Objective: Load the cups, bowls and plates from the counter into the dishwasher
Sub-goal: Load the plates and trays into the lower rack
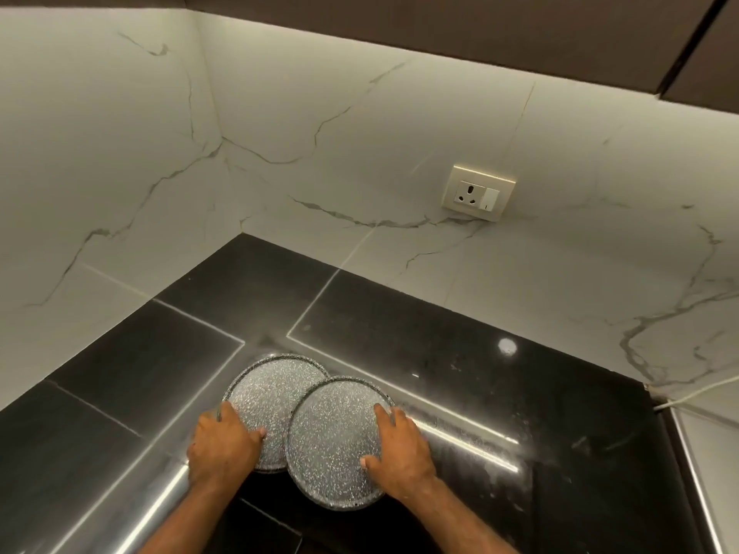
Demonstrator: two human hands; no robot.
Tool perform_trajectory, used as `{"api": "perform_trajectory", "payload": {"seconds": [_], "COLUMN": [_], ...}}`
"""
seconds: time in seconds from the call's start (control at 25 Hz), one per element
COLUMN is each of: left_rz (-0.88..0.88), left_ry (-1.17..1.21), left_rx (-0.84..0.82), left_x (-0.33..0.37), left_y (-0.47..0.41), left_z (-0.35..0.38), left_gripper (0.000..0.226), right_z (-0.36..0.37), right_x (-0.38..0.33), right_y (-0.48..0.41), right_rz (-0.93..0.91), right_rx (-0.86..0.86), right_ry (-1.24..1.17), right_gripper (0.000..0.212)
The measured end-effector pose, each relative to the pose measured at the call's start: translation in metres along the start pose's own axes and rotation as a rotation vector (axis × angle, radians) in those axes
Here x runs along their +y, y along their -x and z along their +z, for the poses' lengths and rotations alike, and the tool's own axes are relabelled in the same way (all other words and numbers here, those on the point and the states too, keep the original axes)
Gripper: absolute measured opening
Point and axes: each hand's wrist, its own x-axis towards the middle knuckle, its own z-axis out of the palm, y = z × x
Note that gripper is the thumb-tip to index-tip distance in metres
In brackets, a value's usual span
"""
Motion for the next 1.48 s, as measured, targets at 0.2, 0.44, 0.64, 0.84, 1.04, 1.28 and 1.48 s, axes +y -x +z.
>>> {"api": "perform_trajectory", "payload": {"seconds": [0.2,0.44,0.64,0.84,1.04,1.28,1.48], "left_rz": [-0.162,-0.323,-0.450,-0.519,-0.545,-0.557,-0.518], "left_ry": [0.049,0.254,0.872,1.282,1.422,1.476,1.471], "left_rx": [-0.054,-0.164,-0.283,-0.385,-0.410,-0.404,-0.332], "left_x": [0.025,0.019,0.008,-0.006,-0.019,-0.021,-0.022], "left_y": [-0.028,-0.059,-0.055,-0.041,-0.029,-0.019,-0.008], "left_z": [-0.015,-0.020,-0.037,-0.032,-0.024,-0.028,-0.036], "left_gripper": [0.114,0.115,0.047,0.010,0.033,0.045,0.062], "right_z": [-0.001,-0.002,0.003,0.004,-0.003,-0.016,-0.021], "right_x": [-0.004,-0.007,-0.005,-0.009,-0.011,-0.001,0.027], "right_y": [-0.029,-0.051,-0.056,-0.053,-0.052,-0.046,-0.025], "right_rz": [0.258,0.450,0.504,0.434,0.357,0.402,0.376], "right_rx": [0.034,0.052,0.059,0.096,0.075,-0.039,-0.257], "right_ry": [-0.133,-0.346,-0.353,-0.271,-0.351,-0.696,-1.105], "right_gripper": [0.130,0.124,0.116,0.103,0.116,0.111,0.054]}}
